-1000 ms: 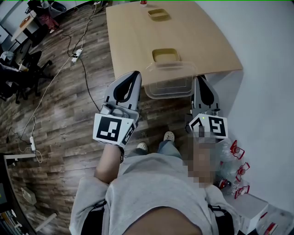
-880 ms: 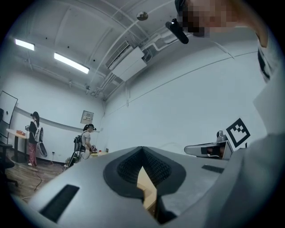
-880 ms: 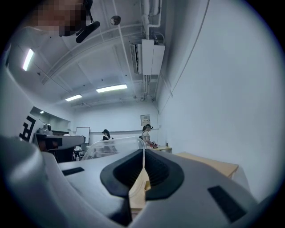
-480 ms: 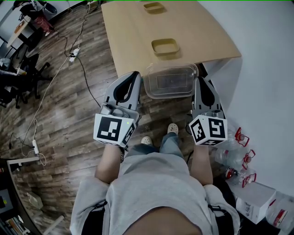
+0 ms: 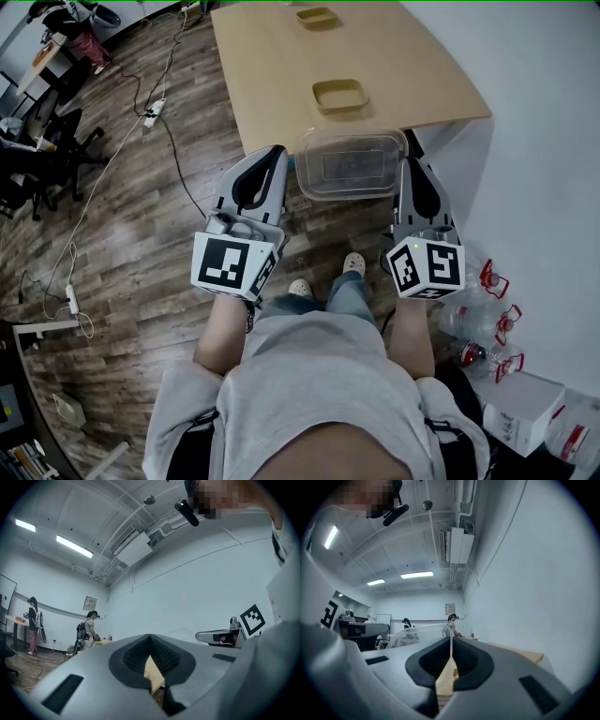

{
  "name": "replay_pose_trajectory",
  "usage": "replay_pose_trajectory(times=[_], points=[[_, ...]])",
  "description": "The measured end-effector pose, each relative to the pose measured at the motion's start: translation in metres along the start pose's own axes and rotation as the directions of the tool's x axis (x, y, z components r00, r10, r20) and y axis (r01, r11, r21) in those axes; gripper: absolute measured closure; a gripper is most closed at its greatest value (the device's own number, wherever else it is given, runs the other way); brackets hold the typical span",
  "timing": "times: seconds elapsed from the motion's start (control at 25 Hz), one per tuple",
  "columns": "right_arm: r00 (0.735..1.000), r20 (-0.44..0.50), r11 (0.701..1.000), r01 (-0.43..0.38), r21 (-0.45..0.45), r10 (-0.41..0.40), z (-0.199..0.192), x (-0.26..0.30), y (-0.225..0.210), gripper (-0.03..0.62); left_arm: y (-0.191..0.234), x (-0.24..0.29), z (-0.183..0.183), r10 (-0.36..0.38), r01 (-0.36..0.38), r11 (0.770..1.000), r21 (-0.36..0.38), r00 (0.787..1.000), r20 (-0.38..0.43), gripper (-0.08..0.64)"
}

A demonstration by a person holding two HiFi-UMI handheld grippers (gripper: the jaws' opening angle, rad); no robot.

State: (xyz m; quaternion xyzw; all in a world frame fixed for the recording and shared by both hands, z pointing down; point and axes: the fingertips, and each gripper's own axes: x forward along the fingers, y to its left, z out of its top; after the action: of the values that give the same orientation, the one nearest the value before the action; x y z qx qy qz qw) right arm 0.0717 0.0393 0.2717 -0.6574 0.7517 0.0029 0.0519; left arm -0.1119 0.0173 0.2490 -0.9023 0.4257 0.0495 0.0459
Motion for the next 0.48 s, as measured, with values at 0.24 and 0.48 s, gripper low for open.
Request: replay_pose_trajectory(times=[0.24, 0.48], points=[[1.0, 0.008, 1.0, 0.011, -0.005, -0.011, 0.0034, 0.0017, 0.0006, 0.57, 0.0027, 0.0027, 0.0001, -0.011, 0.011, 1.0, -0.004, 1.0, 0.004, 0.549], [1.0, 0.009, 1.0, 0.021, -0.014, -0.021, 0.0026, 0.0041, 0.0013, 0.57, 0.0051, 0.0066, -0.002, -0.023, 0.023, 1.0, -0.01, 1.0, 0.008, 0.549]])
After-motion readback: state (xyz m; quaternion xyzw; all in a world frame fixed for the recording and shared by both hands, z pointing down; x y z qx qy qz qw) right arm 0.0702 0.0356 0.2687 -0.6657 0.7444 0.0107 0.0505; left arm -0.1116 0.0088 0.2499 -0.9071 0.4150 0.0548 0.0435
